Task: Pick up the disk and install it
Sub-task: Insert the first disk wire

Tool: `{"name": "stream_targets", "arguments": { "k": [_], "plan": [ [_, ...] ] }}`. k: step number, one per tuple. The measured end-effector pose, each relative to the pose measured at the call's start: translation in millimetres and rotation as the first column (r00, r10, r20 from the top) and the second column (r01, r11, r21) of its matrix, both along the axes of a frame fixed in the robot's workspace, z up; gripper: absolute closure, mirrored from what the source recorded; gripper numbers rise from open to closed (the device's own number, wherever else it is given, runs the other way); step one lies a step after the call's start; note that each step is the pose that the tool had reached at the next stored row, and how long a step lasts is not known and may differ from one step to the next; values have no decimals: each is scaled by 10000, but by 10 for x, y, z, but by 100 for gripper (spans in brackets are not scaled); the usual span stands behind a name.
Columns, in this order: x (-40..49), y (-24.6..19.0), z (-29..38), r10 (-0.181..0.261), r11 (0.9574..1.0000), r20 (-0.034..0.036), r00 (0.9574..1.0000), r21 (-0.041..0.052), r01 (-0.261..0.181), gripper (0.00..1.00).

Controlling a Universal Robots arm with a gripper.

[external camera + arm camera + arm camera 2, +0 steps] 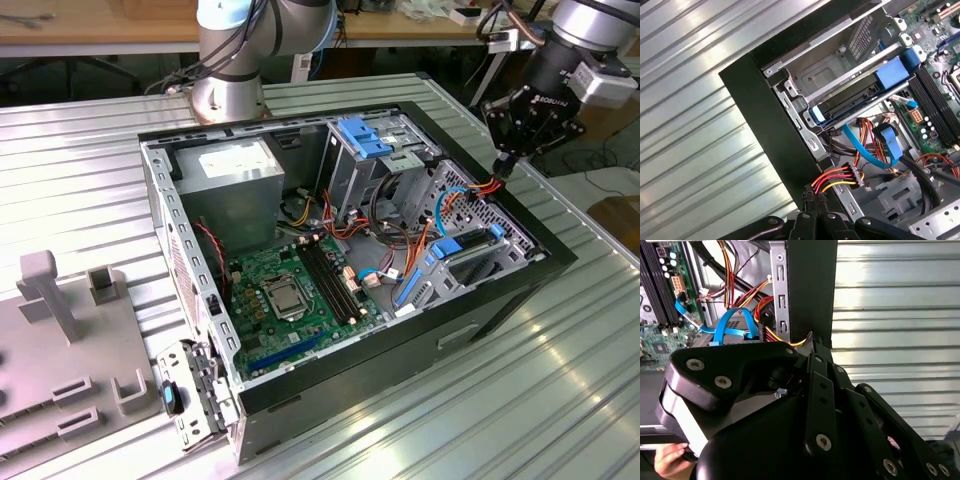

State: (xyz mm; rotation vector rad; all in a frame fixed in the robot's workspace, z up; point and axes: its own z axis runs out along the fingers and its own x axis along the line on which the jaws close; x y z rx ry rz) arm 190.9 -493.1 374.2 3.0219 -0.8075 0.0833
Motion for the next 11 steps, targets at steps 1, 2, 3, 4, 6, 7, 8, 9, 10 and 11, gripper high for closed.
{"name": "stream_targets", "arguments": {
  "k": [1,2,3,4,6,7,8,9,10,11],
  "plan": [
    [-4,0,-1,157,9999,-1,9999,-54,-157,89],
    [-5,0,0,274,9995,-3,9996,-123,-274,89],
    [-8,0,0,406,9988,-8,9992,-279,-406,89],
    [-12,0,-1,507,9978,-15,9987,-432,-507,89],
    [-19,0,-1,692,9952,-30,9976,-699,-692,89],
    [-21,0,-1,813,9936,-38,9967,-786,-813,89],
    [-21,2,-1,953,9922,-40,9954,-803,-953,89],
    [-21,6,0,1301,9882,-39,9915,-805,-1300,89],
    [-22,11,-1,1679,9826,-39,9858,-803,-1676,89],
    [-22,16,-1,1964,9773,-39,9805,-804,-1961,89]
  ]
}}
